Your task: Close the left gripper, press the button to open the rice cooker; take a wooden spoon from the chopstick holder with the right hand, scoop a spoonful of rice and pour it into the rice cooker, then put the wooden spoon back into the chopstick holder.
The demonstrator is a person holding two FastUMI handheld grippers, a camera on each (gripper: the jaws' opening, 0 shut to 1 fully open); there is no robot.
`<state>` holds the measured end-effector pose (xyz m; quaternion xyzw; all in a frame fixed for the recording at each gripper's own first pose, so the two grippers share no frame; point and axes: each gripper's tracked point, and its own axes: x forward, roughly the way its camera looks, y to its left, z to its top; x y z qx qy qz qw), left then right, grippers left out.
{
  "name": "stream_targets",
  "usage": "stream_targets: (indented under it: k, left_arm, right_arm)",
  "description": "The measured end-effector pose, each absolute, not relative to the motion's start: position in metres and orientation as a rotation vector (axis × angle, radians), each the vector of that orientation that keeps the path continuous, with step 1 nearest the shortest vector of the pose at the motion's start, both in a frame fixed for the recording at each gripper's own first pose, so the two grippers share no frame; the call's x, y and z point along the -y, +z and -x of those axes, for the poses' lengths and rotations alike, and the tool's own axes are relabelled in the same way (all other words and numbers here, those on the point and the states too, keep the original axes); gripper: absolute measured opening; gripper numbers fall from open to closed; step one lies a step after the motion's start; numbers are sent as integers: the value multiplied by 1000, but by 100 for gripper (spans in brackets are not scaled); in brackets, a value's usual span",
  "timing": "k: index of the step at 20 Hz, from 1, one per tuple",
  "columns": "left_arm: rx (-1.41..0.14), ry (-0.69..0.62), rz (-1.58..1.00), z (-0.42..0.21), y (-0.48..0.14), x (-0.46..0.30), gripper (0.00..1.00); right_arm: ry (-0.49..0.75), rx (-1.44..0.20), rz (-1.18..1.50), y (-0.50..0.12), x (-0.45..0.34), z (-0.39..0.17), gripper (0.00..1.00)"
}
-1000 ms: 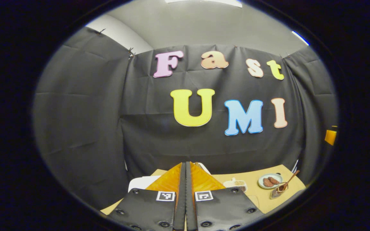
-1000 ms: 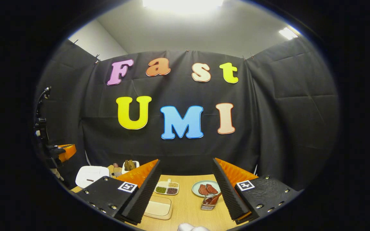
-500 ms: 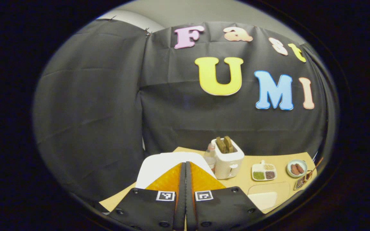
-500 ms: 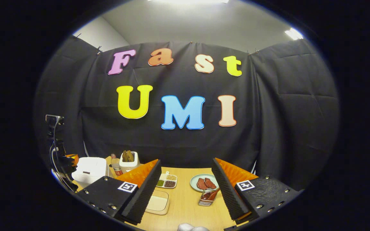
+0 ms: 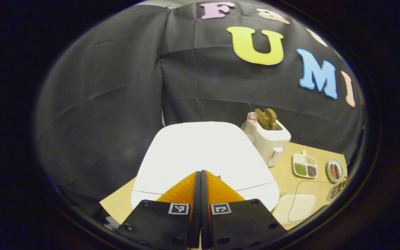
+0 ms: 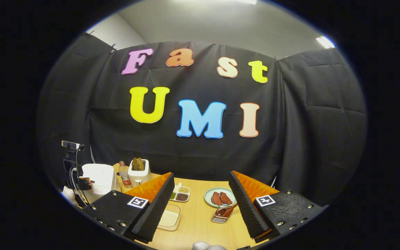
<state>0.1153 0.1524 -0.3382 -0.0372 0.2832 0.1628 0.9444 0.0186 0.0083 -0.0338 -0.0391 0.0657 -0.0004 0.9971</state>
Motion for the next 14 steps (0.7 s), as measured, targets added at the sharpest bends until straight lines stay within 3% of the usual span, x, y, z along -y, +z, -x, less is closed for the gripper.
stream_targets:
  k: [9,14]
  left_arm:
    - [-686,333,127,-115,-348,-152,10]
    - [-672,326,57,-116,-344,-149,9]
  right_arm:
    - [15,-164,45,-46,-14,-20,96]
    - [19,-168,34,-53,-14,-21,96]
